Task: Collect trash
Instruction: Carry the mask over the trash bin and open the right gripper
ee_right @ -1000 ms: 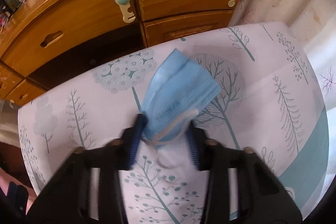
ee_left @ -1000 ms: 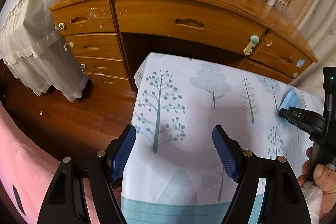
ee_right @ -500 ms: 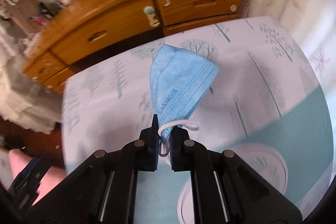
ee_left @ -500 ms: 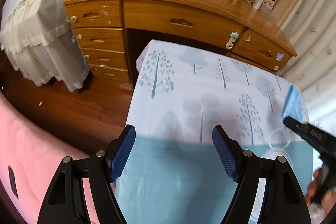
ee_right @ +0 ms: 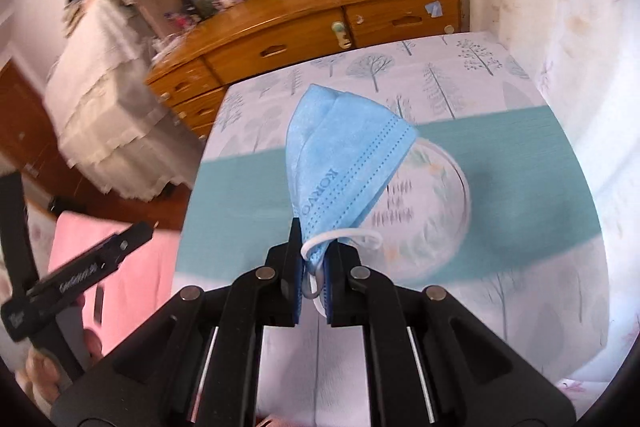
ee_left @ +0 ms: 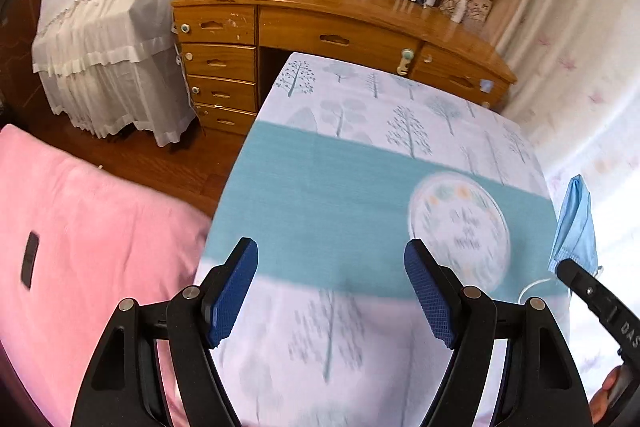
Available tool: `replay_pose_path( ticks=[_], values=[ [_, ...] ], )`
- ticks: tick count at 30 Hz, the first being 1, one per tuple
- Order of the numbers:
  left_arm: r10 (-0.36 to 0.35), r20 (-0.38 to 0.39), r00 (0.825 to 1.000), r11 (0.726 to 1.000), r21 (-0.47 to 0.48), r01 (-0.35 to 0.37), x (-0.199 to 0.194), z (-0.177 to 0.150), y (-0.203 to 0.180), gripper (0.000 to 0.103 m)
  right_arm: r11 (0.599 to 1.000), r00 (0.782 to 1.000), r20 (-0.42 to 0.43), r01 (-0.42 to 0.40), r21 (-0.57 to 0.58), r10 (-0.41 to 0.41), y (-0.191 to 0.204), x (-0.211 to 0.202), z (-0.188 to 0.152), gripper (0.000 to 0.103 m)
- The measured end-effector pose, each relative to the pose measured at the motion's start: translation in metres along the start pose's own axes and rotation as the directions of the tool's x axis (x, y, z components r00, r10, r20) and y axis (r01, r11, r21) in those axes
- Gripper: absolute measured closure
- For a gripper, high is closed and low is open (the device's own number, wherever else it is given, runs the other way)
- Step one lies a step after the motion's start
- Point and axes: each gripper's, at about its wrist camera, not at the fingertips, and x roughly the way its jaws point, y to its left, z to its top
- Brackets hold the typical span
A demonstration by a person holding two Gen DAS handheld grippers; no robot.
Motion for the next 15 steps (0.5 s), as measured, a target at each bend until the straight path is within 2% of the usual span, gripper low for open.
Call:
replay_pose_path(
  ticks=[8, 11, 15],
  values=[
    [0.005, 0.034, 0.999, 1.000, 0.005, -0.005, -0.115, -0.142, -0.046, 0.025, 0.994, 0.997, -0.019, -0.079, -0.078, 0.078, -0.027, -0.109, -0.114, 0.098],
    [0.011, -0.001, 1.000, 0.999, 0.030, -0.011, -0.138, -0.186, -0.058, 0.025, 0.990, 0.994, -0.052, -0.100, -0.095, 0.095, -0.038, -0.137, -0.156, 0.098],
    [0.019, -0.059, 0.998, 0.997, 0.073, -0.015, -0.154, -0.237, -0.068, 0.025, 0.989, 0.989, -0.103, -0.118, -0.091, 0.109, -0.054, -0.154, -0.202, 0.098]
  ],
)
